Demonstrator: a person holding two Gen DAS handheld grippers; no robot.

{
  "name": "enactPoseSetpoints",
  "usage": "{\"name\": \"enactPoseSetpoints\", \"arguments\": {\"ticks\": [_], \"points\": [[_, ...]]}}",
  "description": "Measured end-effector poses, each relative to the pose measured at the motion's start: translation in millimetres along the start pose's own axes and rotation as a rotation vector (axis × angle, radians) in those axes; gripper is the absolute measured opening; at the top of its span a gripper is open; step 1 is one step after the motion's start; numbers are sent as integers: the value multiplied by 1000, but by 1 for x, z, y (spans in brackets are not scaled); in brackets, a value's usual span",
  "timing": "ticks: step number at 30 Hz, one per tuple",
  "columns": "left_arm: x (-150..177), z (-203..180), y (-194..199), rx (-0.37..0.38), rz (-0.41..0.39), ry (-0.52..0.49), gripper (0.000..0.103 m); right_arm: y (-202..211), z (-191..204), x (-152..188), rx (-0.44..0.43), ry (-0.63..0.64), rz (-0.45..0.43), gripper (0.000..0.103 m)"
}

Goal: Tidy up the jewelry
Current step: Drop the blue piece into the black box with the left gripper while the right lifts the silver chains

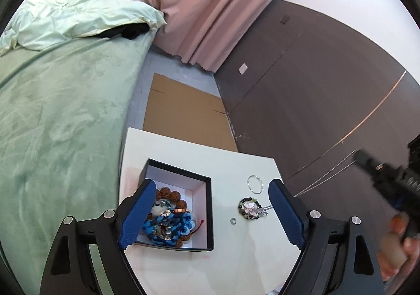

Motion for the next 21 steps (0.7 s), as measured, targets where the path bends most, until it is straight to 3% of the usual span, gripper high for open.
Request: {"name": "enactPoseSetpoints", "arguments": {"ticks": [11,21], "points": [[-7,13,23,20,-37,19,90,40,54,-54,0,88,-117,7],[-15,32,46,14,-89,48,92,45,97,-68,-53,114,-152,7]]}}
Point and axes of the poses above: each gripper's, at about its wrist camera, not at the fingertips, and y roughly against the way its jaws point, z to its left, x to its underside, the point moved 10 cm from there along -y, roughly the way its jaws point, and after that the axes turned 4 degrees about -x, right-handed, at the moved point
